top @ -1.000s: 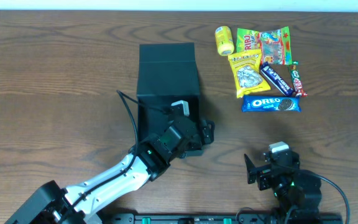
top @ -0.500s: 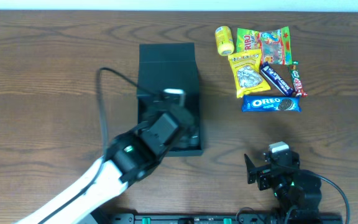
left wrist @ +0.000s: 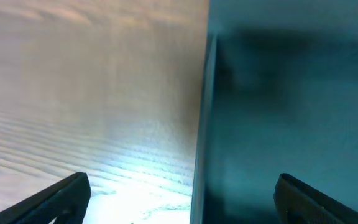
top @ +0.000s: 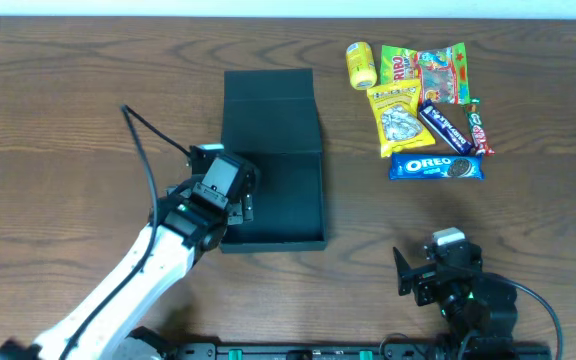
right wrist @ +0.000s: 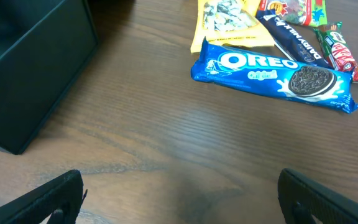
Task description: Pack container
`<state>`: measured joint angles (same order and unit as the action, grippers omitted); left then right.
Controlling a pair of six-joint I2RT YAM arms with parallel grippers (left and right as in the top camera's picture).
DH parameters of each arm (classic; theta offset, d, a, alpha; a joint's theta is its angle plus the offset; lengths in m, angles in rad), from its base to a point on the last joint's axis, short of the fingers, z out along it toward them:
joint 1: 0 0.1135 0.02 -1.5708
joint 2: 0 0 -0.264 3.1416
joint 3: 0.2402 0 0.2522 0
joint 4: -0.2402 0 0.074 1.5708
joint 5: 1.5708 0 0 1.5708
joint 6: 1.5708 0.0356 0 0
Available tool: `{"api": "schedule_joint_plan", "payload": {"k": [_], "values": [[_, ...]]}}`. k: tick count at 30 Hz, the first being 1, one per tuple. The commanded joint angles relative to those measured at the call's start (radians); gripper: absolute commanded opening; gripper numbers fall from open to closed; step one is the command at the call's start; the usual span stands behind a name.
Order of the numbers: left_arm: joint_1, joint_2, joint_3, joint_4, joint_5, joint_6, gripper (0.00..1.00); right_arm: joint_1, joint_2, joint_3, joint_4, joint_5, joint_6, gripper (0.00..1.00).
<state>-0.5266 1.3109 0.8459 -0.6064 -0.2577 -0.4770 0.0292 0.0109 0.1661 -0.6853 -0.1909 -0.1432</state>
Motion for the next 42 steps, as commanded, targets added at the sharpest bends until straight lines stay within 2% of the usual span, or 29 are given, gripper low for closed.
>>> {"api": "schedule_joint_plan", "payload": {"k": [1,2,3,4,5,11,13,14,22,28,29,30,31,32,37,42], "values": [[0.011,0.048,-0.024,0.038,0.08,0.037,0.98,-0.002,-0.005,-0.003,0.0,0.0,-0.003,0.99],[0.011,0.07,-0.026,0.048,0.08,0.037,1.0,-0.002,-0.005,-0.003,0.0,0.0,-0.003,0.99],[0.011,0.09,-0.026,0.056,0.08,0.037,0.89,-0.002,-0.005,-0.003,0.0,0.0,-0.003,0.99],[0.011,0.109,-0.026,0.063,0.084,0.037,0.82,-0.002,-0.005,-0.003,0.0,0.0,-0.003,0.99],[0.011,0.131,-0.026,0.072,0.091,0.036,0.63,-0.002,-0.005,-0.003,0.0,0.0,-0.003,0.99],[0.011,0.232,-0.026,0.134,0.157,0.036,0.14,-0.002,-0.005,-0.003,0.0,0.0,-0.003,0.99],[0.01,0.248,-0.026,0.16,0.18,0.035,0.06,-0.002,-0.005,-0.003,0.0,0.0,-0.003,0.99],[0.01,0.249,-0.026,0.174,0.191,0.033,0.06,-0.002,-0.005,-0.003,0.0,0.0,-0.003,0.99],[0.008,0.249,-0.026,0.298,0.294,0.015,0.06,-0.002,-0.005,-0.003,0.0,0.0,-0.003,0.99],[0.008,0.249,-0.026,0.312,0.314,0.002,0.06,-0.002,-0.005,-0.003,0.0,0.0,-0.003,0.99],[0.008,0.249,-0.026,0.312,0.314,0.002,0.13,-0.002,-0.005,-0.003,0.0,0.0,-0.003,0.99],[0.008,0.249,-0.026,0.312,0.314,0.003,0.35,-0.002,-0.005,-0.003,0.0,0.0,-0.003,0.99],[0.008,0.249,-0.026,0.312,0.314,0.006,0.71,-0.002,-0.005,-0.003,0.0,0.0,-0.003,0.99],[0.008,0.249,-0.026,0.312,0.315,0.007,0.95,-0.002,-0.005,-0.003,0.0,0.0,-0.003,0.99],[0.008,0.241,-0.011,0.283,0.38,0.036,0.95,-0.002,-0.005,-0.003,0.0,0.0,-0.003,0.99],[0.008,0.144,0.085,0.124,0.355,0.037,0.95,-0.002,-0.005,-0.003,0.0,0.0,-0.003,0.99]]}}
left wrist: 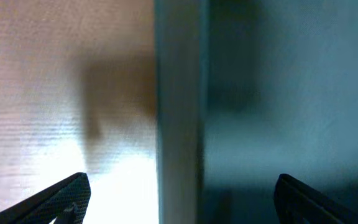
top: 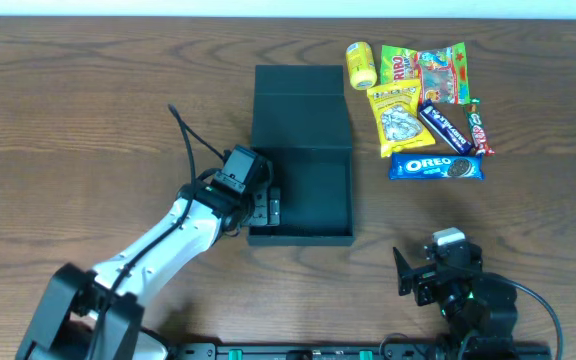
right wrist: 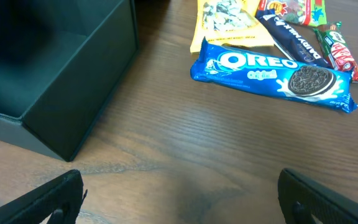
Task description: Pack container
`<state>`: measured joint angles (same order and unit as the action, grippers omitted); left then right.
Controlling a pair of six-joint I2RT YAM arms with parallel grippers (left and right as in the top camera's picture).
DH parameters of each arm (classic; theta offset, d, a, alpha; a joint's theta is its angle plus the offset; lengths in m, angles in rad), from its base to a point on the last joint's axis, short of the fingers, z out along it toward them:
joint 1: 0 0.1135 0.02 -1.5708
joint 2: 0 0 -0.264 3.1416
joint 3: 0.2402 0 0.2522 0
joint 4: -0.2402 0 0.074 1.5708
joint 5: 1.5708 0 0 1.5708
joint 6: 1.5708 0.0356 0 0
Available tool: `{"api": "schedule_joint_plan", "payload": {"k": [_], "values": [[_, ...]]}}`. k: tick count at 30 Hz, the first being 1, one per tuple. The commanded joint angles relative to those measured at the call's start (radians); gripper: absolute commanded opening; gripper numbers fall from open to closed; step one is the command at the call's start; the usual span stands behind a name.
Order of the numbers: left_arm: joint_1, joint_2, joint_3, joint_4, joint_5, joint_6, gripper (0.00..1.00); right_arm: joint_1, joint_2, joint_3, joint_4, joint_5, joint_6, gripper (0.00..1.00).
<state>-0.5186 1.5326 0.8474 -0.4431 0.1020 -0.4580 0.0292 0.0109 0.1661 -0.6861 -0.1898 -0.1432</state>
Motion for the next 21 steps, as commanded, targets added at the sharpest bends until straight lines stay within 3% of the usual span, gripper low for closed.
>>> {"api": "schedule_joint_plan", "payload": {"k": [1,12,17,21], "values": [[0.0,-0.101,0.102,-0.064,-0.009,0.018,0.95,-0.002,-0.005,-0.003,0.001,-0.001,-0.003,0.99],[0.0,-0.43,0.168,-0.233,-0.013,0.063,0.95,-0.002,-0.005,-0.003,0.001,-0.001,-0.003,0.99],[0.0,-0.44,0.167,-0.236,-0.015,0.103,0.95,-0.002,-0.005,-0.003,0.01,-0.004,-0.003,0.99],[0.0,-0.424,0.167,-0.236,-0.016,0.103,0.96,-0.002,-0.005,-0.003,0.14,-0.15,0.074,0.99]]}}
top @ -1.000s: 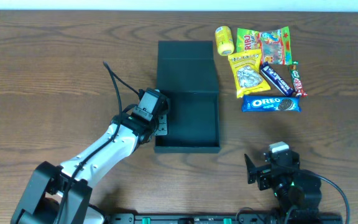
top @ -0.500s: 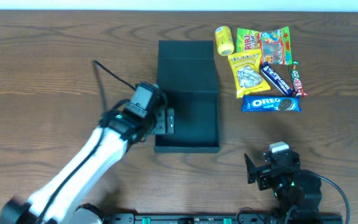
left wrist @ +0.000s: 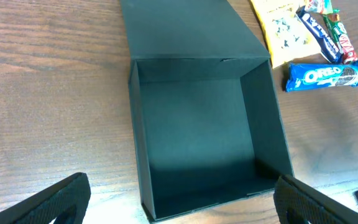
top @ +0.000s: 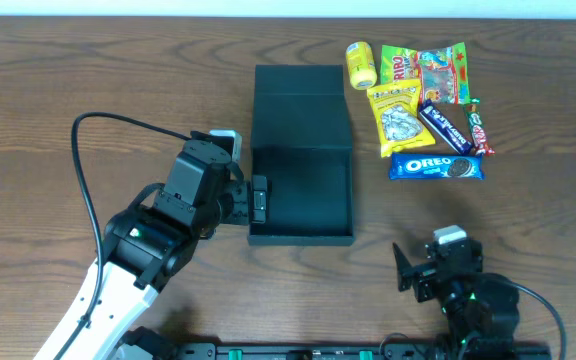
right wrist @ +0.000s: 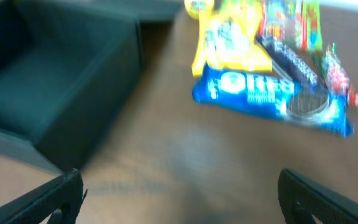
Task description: Pack container
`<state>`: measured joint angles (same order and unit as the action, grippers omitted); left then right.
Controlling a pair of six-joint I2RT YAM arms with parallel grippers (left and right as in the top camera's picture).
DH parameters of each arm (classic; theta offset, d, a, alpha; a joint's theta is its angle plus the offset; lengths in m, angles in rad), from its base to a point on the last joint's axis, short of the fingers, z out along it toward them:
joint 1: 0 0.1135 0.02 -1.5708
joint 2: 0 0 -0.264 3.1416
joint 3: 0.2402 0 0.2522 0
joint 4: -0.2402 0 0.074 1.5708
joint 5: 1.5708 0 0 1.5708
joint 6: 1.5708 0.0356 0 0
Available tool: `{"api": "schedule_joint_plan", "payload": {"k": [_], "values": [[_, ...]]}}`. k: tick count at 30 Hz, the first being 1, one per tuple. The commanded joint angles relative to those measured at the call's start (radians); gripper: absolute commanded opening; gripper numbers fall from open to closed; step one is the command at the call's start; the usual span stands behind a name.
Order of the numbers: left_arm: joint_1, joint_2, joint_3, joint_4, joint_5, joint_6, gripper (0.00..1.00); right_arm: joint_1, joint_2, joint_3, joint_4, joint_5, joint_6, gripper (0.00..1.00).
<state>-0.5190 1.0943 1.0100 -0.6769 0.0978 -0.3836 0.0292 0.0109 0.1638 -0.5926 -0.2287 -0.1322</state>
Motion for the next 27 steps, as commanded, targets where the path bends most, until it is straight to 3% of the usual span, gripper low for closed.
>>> {"api": "schedule_joint_plan", "payload": {"k": [1,5,9,15,18,22,27], "values": [[0.001,0.019,0.004,-0.008,-0.011,0.029,0.95,-0.002,-0.005,-0.001,0.111,-0.194,0.163,0.99],[0.001,0.028,0.004,-0.067,0.03,0.028,0.95,-0.002,-0.005,-0.001,0.26,-0.426,0.567,0.99],[0.001,0.03,0.004,-0.112,0.053,-0.024,0.95,-0.002,-0.005,-0.001,0.289,-0.43,0.774,0.99],[0.003,0.038,0.004,-0.049,-0.047,0.011,0.95,-0.003,-0.003,-0.002,0.291,-0.213,0.789,0.99],[0.003,0.072,0.004,0.09,-0.168,0.067,0.95,-0.003,0.015,-0.004,0.302,-0.042,0.695,0.99],[0.004,0.134,0.004,0.244,-0.151,0.092,0.95,-0.003,0.057,-0.003,0.399,0.024,0.66,0.99],[0.019,0.209,0.005,0.251,-0.112,0.089,0.95,-0.004,0.249,0.047,0.447,0.03,0.903,0.99]]}}
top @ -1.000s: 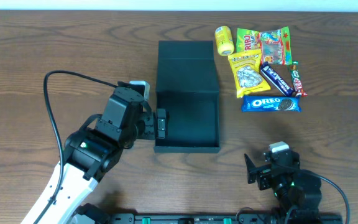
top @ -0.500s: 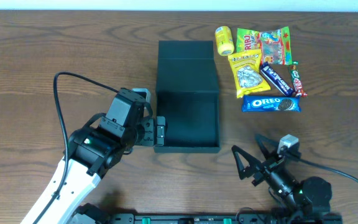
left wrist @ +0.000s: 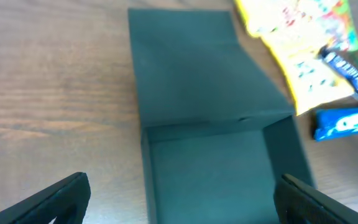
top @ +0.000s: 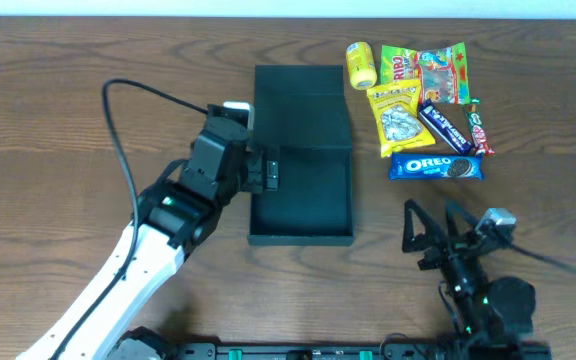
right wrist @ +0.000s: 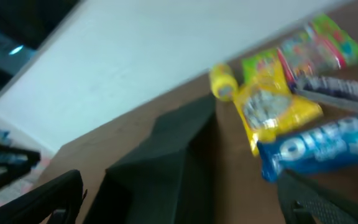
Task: Pack container
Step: 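Reach right gripper to the blue Oreo pack and grasp it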
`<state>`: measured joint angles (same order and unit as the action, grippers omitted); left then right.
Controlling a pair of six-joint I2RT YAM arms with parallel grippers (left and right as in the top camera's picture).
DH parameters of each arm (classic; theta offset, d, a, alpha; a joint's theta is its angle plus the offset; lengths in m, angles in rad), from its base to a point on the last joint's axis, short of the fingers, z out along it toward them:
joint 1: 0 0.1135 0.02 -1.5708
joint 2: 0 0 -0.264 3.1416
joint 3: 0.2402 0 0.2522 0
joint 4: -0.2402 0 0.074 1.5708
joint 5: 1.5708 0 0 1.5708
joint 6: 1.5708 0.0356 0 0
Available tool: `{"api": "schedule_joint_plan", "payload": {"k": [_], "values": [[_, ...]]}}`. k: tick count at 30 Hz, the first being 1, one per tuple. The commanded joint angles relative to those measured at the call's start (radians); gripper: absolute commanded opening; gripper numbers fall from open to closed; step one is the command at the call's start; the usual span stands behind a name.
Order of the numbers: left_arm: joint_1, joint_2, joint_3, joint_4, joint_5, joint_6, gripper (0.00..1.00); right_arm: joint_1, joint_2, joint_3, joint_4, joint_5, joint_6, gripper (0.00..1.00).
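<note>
An open black box (top: pixel 301 190) sits mid-table with its lid (top: pixel 301 105) folded flat behind it; the box is empty. Snacks lie at the back right: a blue Oreo pack (top: pixel 435 166), yellow seed bag (top: pixel 395 118), Haribo bags (top: pixel 426 70), a yellow can (top: pixel 360 64) and candy bars (top: pixel 463 126). My left gripper (top: pixel 269 170) hangs open over the box's left wall (left wrist: pixel 146 180). My right gripper (top: pixel 430 235) is open near the front edge, tilted up, facing the box (right wrist: pixel 160 168) and Oreo pack (right wrist: pixel 316 149).
Brown wooden table (top: pixel 88 90). A black cable (top: pixel 138 95) loops from the left arm over the left half. A white wall (right wrist: pixel 135 56) shows beyond the table's far edge in the right wrist view.
My left gripper has moved a little further back and right along the box's left wall. My right gripper has shifted and tilted upward, its view now reaching the wall beyond the table.
At first my left gripper straddled the box's left wall, the box lying further left. Then the box stood further right, nearer the snacks. Later the left gripper was raised, open, above the box. The right arm stayed still until it tilted up now.
</note>
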<state>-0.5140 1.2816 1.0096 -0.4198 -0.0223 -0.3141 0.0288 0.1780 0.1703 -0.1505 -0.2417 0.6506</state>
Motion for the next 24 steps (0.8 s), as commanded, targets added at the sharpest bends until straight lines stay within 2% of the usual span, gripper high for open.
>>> {"api": "schedule_joint_plan", "payload": {"k": [1,4,8,9,13,17,18,19,21,24], "values": [[0.024,0.029,0.005,-0.018,0.027,0.019,0.96,-0.003,0.141,0.068,0.01,0.04,0.12,0.99],[0.042,0.034,0.005,-0.041,0.045,0.019,0.95,-0.003,0.317,0.182,0.005,0.0,0.091,0.99],[0.066,0.035,0.005,-0.055,0.045,0.019,0.95,-0.003,0.541,0.324,-0.009,-0.324,-0.284,0.99],[0.069,0.037,0.005,-0.057,0.046,0.019,0.95,-0.003,0.588,0.338,-0.007,-0.402,-0.335,0.99],[0.07,0.039,0.004,-0.068,0.053,0.018,0.95,-0.003,0.709,0.34,0.089,-0.551,-0.317,0.99],[0.071,0.039,0.004,-0.079,0.076,0.019,0.95,-0.003,0.782,0.34,0.194,-0.58,-0.244,0.99],[0.071,0.039,0.004,-0.084,0.076,0.019,0.95,-0.003,0.798,0.34,0.215,-0.56,-0.247,0.99],[0.071,0.039,0.004,-0.089,0.075,0.019,0.95,-0.003,0.815,0.341,0.217,-0.493,-0.192,0.99],[0.071,0.039,0.004,-0.093,0.076,0.018,0.95,-0.003,0.843,0.346,0.146,-0.321,-0.005,0.99],[0.071,0.039,0.004,-0.093,0.076,0.019,0.95,-0.003,0.888,0.394,-0.018,-0.164,0.044,0.99]]}}
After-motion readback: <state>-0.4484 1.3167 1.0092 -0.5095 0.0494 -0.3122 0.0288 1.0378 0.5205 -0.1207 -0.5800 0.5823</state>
